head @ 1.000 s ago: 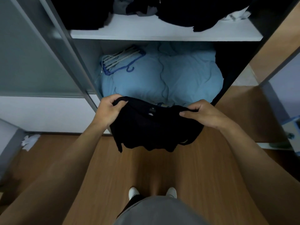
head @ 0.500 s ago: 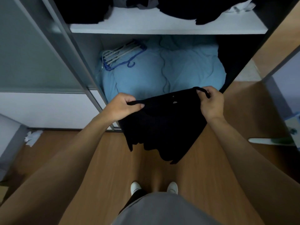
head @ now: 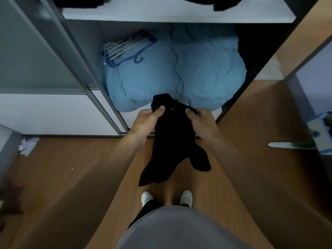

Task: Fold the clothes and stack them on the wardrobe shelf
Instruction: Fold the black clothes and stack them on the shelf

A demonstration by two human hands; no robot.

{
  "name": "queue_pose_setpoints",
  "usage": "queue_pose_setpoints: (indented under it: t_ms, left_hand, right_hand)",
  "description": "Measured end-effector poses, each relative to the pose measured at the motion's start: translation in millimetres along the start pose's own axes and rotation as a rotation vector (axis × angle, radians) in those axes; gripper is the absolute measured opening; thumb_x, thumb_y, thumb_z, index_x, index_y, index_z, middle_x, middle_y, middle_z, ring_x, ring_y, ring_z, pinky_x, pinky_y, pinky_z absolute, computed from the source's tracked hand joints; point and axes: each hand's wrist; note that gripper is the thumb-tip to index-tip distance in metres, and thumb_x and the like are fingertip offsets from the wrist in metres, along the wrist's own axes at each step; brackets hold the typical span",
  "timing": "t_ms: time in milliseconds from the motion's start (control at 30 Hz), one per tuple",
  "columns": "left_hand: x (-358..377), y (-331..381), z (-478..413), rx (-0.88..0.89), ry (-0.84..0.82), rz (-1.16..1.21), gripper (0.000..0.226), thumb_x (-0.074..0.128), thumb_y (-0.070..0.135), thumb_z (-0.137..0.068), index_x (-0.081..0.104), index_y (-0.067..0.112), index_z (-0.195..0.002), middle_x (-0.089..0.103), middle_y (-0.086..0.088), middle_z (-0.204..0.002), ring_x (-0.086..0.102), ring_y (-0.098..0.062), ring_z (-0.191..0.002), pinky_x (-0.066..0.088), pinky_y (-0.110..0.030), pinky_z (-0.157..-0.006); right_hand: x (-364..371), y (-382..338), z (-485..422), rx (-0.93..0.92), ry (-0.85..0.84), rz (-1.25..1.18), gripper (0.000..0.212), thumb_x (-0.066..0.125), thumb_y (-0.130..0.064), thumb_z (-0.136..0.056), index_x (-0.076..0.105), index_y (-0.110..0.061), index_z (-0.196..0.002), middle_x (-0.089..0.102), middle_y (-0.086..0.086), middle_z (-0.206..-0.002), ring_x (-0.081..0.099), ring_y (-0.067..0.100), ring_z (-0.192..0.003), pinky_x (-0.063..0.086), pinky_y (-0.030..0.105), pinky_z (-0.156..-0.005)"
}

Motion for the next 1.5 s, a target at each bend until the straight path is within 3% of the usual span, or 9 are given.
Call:
queue_pose_setpoints:
  t_ms: [100,233,333,433,600,800,933,1133,1500]
  left_hand:
    - [11,-3,6,0.104,-0.035,-0.069,0.036,0.059,0.029,-0.099,0.071,-0.005,-0.096,0.075,-0.018,-0.091,0.072,-0.025,-0.08,0.053,-0.03,-0.069]
    - [13,-9,11,0.271,-0.128,-0.257,0.036,0.054,0.023,-0.102,0.061,0.017,-0.068,0.062,0.012,-0.056,0.056,0.0,-0.051,0.039,-0.014,-0.049]
    - [9,-13,15,0.316,-0.241,-0.319,0.033,0.051,0.021,-0.103,0.065,0.012,-0.074,0.067,0.008,-0.068,0.06,-0.002,-0.062,0.041,-0.017,-0.057]
    - [5,-17,17,0.331,-0.291,-0.292,0.035,0.049,0.021,-0.103,0.064,-0.007,-0.089,0.065,-0.011,-0.081,0.06,-0.015,-0.073,0.044,-0.03,-0.067]
    - [1,-16,20,0.408,-0.346,-0.295,0.031,0.07,0.018,-0.09,0.06,0.009,-0.119,0.07,0.002,-0.105,0.067,-0.01,-0.099,0.053,-0.023,-0.086]
    - [-9,-13,12,0.458,-0.276,-0.536,0.007,0.064,0.007,-0.093,0.06,0.002,-0.093,0.062,-0.008,-0.083,0.06,-0.014,-0.073,0.048,-0.03,-0.067]
    - [-12,-10,15,0.437,-0.281,-0.505,0.03,0.051,-0.002,-0.094,0.05,0.018,-0.071,0.051,0.007,-0.067,0.047,0.0,-0.059,0.036,-0.019,-0.056]
    - [-12,-2,19,0.455,-0.314,-0.459,0.041,0.047,-0.005,-0.095,0.054,0.029,-0.074,0.057,0.024,-0.059,0.049,0.006,-0.056,0.035,-0.011,-0.053]
    - [-17,1,26,0.512,-0.344,-0.472,0.015,0.053,0.002,-0.092,0.049,0.015,-0.099,0.055,0.015,-0.068,0.05,-0.004,-0.061,0.038,-0.019,-0.055]
  right_hand:
    - [10,-7,6,0.045,-0.036,-0.067,0.03,0.057,-0.028,-0.1,0.066,0.0,-0.096,0.071,0.017,-0.094,0.071,0.025,-0.083,0.06,0.039,-0.068]
    - [10,-18,12,0.043,-0.047,-0.062,0.031,0.055,-0.031,-0.101,0.069,-0.003,-0.096,0.073,0.017,-0.092,0.072,0.022,-0.076,0.06,0.035,-0.063]
    - [10,-23,15,-0.058,-0.013,0.04,0.043,0.056,-0.029,-0.1,0.068,0.011,-0.09,0.07,0.027,-0.086,0.07,0.032,-0.078,0.057,0.046,-0.071]
    - [11,-25,19,-0.013,-0.056,-0.024,0.036,0.057,-0.029,-0.1,0.069,0.004,-0.093,0.07,0.017,-0.086,0.068,0.017,-0.071,0.062,0.036,-0.065]
    - [10,-31,17,0.13,-0.075,-0.294,0.025,0.061,-0.023,-0.098,0.067,0.001,-0.101,0.071,0.015,-0.092,0.071,0.016,-0.07,0.061,0.024,-0.065]
    - [7,-28,21,0.099,-0.161,-0.192,0.026,0.062,-0.027,-0.098,0.07,-0.004,-0.09,0.072,0.011,-0.084,0.069,0.015,-0.073,0.061,0.028,-0.077]
    - [-3,-15,21,-0.139,-0.094,0.234,0.03,0.065,-0.03,-0.094,0.065,-0.011,-0.071,0.064,-0.001,-0.068,0.057,0.009,-0.063,0.047,0.028,-0.064]
    - [-8,-19,17,-0.668,-0.214,0.462,0.027,0.071,-0.025,-0.084,0.061,-0.013,-0.105,0.063,0.001,-0.108,0.056,0.015,-0.1,0.044,0.031,-0.091]
    - [-10,-18,4,-0.725,-0.407,0.588,0.013,0.067,-0.01,-0.081,0.06,-0.002,-0.074,0.059,0.008,-0.069,0.054,0.023,-0.065,0.043,0.046,-0.062]
Point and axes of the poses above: each hand's wrist, its own z-axis away from the middle knuckle, its own x-axis out of the palm, y = z × x
